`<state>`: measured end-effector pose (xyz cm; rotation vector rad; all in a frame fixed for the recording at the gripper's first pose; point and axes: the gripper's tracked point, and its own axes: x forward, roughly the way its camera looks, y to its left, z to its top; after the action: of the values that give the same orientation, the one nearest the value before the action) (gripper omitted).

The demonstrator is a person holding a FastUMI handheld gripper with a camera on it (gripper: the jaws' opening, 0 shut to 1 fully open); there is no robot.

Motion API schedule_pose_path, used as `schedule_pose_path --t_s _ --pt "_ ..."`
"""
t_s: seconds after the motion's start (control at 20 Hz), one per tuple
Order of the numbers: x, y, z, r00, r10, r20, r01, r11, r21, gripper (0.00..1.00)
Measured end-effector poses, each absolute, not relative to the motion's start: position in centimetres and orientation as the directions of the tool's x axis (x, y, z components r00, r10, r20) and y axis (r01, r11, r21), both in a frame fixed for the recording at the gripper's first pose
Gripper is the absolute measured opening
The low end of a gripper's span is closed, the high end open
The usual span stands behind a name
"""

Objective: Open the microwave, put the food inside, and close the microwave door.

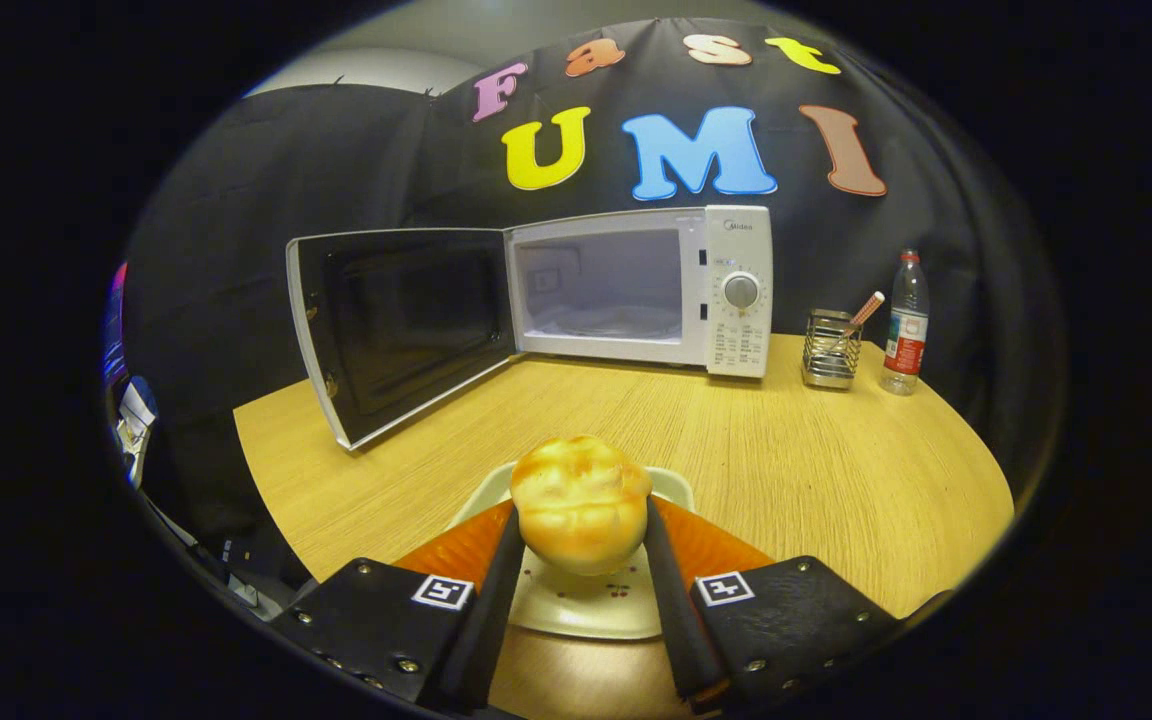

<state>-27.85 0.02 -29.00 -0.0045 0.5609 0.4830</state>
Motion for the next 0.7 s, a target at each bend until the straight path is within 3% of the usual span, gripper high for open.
schedule_pose_path --t_s 0.5,0.7 --pt "-22.4 7.0 -22.5 0.778 0.508 -0.369 -0.466 0.861 0.204 0.66" --pt "-20.1 10.3 -21.0 0.789 0.508 -0.346 -0.496 0.859 0.127 0.66"
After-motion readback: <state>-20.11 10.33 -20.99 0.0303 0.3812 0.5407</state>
